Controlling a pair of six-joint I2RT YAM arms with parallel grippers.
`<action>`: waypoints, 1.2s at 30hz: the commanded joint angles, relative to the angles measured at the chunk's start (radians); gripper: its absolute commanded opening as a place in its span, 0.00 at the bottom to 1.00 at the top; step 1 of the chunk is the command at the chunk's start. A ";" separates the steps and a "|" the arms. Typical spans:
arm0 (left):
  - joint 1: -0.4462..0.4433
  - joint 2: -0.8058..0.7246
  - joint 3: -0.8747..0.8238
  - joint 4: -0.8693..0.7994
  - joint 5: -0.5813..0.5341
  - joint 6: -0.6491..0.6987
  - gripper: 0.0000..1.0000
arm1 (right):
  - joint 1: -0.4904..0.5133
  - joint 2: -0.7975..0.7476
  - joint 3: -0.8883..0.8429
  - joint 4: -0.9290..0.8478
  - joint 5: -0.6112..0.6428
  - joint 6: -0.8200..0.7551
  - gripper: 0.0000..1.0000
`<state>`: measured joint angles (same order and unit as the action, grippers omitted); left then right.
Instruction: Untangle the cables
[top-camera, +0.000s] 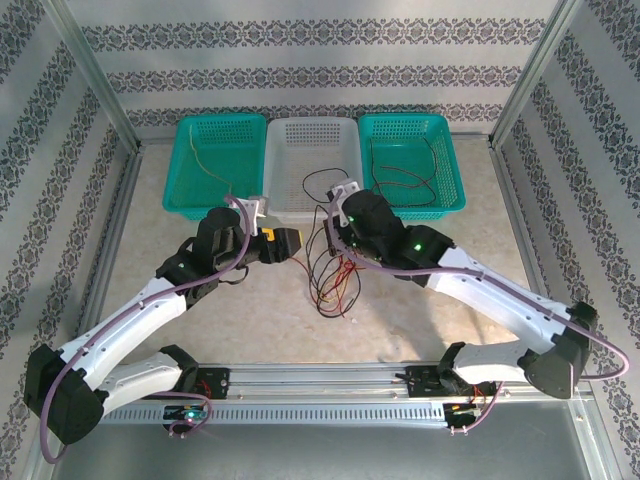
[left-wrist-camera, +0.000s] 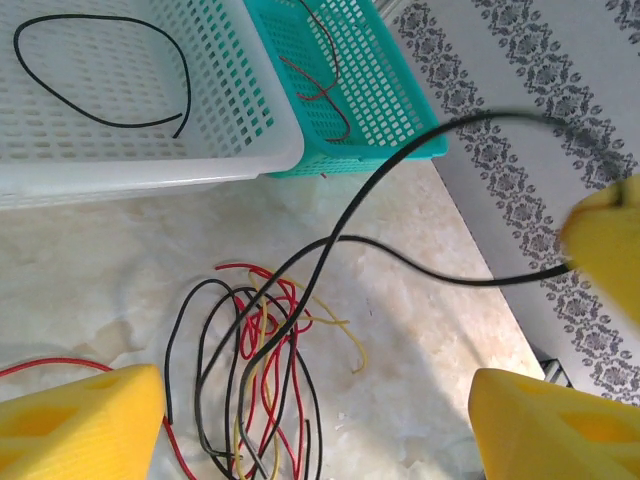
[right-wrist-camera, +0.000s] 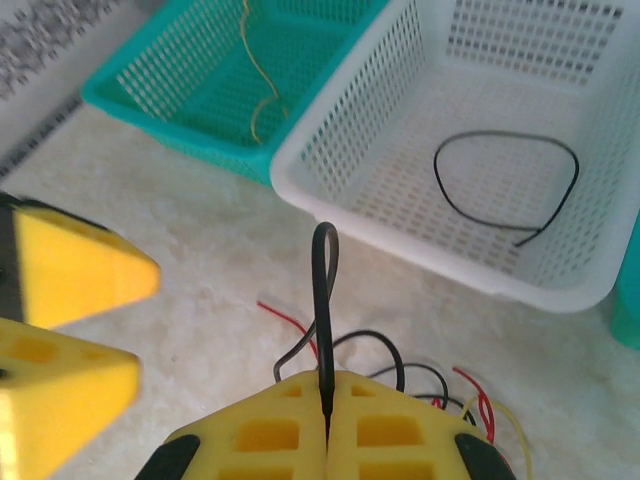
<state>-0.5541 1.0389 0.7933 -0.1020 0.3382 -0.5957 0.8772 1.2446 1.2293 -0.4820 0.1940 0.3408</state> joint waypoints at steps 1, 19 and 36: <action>0.014 0.003 0.038 0.037 0.034 0.049 0.81 | 0.006 -0.058 0.051 0.001 -0.006 0.022 0.00; 0.014 0.064 0.081 0.141 0.118 0.071 0.75 | 0.006 -0.135 0.095 0.010 -0.123 0.073 0.00; 0.014 0.106 0.167 0.201 0.184 0.086 0.69 | 0.006 -0.143 0.087 0.013 -0.212 0.101 0.00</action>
<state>-0.5541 1.1244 0.9302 0.0490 0.4892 -0.5282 0.8776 1.1187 1.2991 -0.4812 0.0090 0.4232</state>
